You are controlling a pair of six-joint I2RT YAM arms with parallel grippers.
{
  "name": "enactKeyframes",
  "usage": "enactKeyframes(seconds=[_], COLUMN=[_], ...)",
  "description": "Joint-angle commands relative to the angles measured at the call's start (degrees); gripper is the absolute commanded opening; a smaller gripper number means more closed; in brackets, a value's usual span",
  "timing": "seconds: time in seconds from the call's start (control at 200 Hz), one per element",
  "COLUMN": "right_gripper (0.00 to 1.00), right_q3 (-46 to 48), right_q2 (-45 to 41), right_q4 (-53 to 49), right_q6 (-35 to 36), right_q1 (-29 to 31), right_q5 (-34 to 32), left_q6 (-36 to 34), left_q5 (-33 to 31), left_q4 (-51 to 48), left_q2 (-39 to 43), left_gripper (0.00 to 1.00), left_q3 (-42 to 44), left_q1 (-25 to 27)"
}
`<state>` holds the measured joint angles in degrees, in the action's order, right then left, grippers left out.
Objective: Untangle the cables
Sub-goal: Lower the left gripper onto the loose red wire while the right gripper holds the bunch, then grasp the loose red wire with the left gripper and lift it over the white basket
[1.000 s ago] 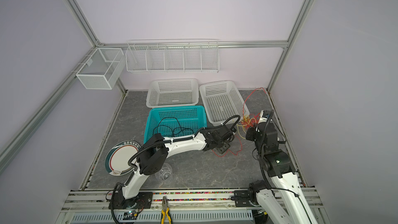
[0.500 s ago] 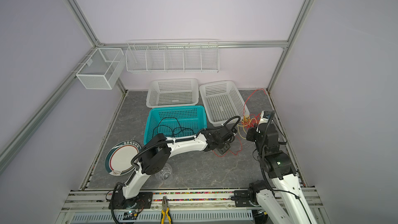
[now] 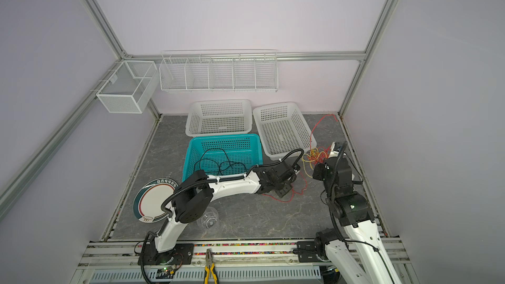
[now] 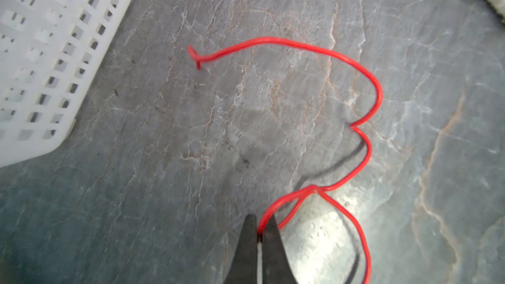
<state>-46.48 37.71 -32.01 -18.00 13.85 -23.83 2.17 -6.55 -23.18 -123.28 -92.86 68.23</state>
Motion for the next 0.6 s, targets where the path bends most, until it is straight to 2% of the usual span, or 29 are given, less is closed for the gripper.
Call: enactKeyframes(seconds=[0.0, 0.315, 0.595], right_gripper=[0.09, 0.09, 0.09], right_q3=[-0.4, -0.3, 0.0], right_q2=[-1.1, -2.7, -5.3], right_q4=[0.5, -2.1, -4.8], right_q6=[-0.4, -0.4, -1.7], right_q1=[-0.4, -0.5, -0.5], right_q5=[-2.2, -3.8, -4.0], left_q6=[-2.6, -5.2, -4.4], left_q5=[1.6, 1.4, -11.9], left_q4=[3.2, 8.0, 8.7], left_q2=[7.6, 21.9, 27.4], left_gripper=[0.0, 0.0, 0.0], left_q3=[2.0, 9.1, 12.0], left_q1=[1.0, 1.0, 0.8])
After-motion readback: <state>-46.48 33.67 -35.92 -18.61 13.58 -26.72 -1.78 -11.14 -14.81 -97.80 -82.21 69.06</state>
